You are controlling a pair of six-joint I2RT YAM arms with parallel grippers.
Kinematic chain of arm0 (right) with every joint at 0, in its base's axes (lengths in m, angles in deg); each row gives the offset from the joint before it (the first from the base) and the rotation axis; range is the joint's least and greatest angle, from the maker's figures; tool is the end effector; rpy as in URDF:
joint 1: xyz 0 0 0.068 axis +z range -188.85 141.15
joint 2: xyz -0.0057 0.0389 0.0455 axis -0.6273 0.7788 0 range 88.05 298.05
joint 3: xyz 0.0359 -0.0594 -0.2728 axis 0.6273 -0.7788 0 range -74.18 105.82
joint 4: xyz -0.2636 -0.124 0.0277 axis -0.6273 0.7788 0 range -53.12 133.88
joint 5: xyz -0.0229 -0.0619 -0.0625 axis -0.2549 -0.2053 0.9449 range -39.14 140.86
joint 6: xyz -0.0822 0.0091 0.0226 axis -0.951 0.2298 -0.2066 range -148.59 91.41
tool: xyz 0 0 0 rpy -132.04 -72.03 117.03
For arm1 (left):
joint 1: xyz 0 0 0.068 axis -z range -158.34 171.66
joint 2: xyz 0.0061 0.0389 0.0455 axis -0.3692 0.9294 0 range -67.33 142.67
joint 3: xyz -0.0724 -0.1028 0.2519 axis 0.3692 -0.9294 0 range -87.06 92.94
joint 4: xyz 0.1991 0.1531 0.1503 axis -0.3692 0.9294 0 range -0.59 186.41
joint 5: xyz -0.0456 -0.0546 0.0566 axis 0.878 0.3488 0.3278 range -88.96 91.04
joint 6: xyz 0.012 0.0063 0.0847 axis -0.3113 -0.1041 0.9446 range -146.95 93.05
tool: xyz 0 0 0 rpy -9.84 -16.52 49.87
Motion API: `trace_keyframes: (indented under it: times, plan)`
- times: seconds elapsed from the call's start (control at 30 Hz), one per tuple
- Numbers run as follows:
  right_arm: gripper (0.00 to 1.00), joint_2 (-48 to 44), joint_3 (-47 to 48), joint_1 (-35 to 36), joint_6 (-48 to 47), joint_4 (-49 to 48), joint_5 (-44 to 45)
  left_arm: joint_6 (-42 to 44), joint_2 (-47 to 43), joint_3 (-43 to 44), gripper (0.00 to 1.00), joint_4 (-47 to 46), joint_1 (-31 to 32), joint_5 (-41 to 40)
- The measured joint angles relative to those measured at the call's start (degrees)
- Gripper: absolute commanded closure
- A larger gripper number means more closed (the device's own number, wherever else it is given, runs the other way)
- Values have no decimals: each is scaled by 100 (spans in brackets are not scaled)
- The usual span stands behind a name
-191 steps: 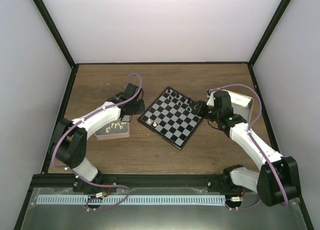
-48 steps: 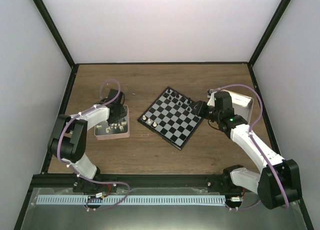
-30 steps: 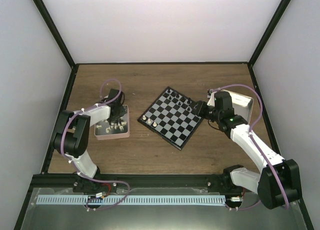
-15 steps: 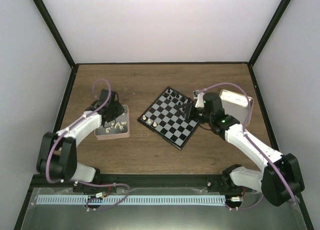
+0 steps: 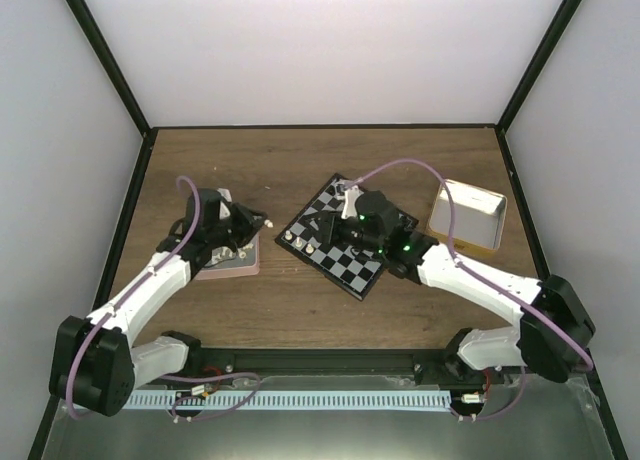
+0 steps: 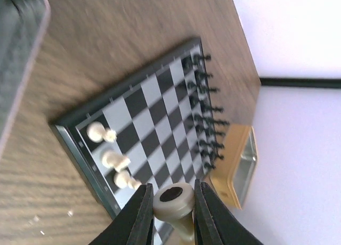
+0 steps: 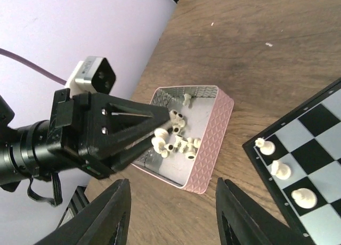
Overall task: Set up the chess pieces on the board
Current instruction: Place the chess piece on the chessboard.
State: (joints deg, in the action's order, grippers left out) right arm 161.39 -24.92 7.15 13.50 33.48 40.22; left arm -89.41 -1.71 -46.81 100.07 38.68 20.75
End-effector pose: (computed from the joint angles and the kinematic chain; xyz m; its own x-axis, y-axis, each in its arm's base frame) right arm 0.2392 0.2678 0.2640 -0.7363 0.1857 -0.6506 -0.4493 0.5848 0.6754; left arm 0.2810 -0.1127 0.2118 -0.7356 -0.6478 -0.1979 -0.2509 0.5319 -0.8088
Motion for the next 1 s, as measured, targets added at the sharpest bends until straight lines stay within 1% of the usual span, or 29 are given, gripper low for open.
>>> trace_keyframes:
  times: [0.13,0.3,0.53,0.6,0.7,0.8,0.93,1.0]
  plan:
    - [54,361,116,302,142,-160,160,-682,0,-317,85,-551,240,496]
    - [57,855,470,573,190,-240,186,-1270,15,-452,85,-1108,396,817]
    - [68,1128,586,686,190,-240,219,-1596,153,-496,85,-1497,531,986]
    - [73,1211,654,686,166,-190,249,-1661,173,-538,85,-1547,535,968]
    - [76,1311,715,688,133,-129,321,-1716,177,-597,85,-1589,522,903]
    - [76,1340,730,699,105,-76,369,-1757,177,-636,85,-1615,518,896]
    - [69,1384,831,708,70,44,455,-1825,177,-671,85,-1665,516,892]
    - [68,1427,907,715,52,76,544,-1834,177,-686,85,-1705,529,953]
